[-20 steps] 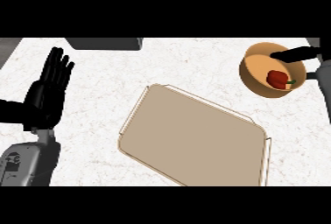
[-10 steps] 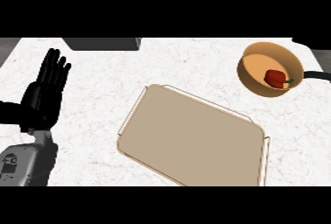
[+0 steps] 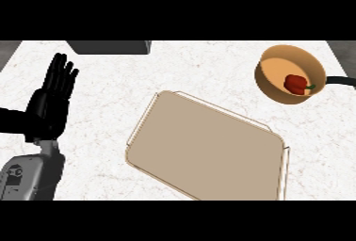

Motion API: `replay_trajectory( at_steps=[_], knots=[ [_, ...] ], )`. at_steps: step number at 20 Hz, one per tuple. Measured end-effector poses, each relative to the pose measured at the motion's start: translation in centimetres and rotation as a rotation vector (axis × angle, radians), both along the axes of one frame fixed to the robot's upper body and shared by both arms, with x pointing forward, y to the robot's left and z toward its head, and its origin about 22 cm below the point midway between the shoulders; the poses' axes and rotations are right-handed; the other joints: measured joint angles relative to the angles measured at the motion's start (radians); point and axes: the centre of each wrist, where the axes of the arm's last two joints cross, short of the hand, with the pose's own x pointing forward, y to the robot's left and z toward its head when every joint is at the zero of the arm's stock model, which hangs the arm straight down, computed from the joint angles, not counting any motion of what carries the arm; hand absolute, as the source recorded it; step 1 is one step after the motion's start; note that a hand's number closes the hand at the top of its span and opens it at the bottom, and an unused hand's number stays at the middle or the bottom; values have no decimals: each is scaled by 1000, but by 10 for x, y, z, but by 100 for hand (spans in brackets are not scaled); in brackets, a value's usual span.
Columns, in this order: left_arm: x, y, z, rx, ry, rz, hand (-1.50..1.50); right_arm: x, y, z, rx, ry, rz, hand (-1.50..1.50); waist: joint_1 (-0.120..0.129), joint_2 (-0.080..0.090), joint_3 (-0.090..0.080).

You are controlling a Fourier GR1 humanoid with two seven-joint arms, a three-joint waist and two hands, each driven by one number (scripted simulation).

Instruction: Pick the bell pepper from the tray and place it in the pot

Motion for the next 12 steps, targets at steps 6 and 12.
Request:
replay_trajectory(
  at_steps=[6, 12],
  knots=[
    [4, -2, 9, 6, -11, 0, 0, -37, -46, -14, 20, -27, -30, -150, 3, 1, 0],
    [7, 0, 6, -2, -10, -4, 0, -73, -86, -8, 21, -40, -43, -150, 8, 3, 1]
  ],
)
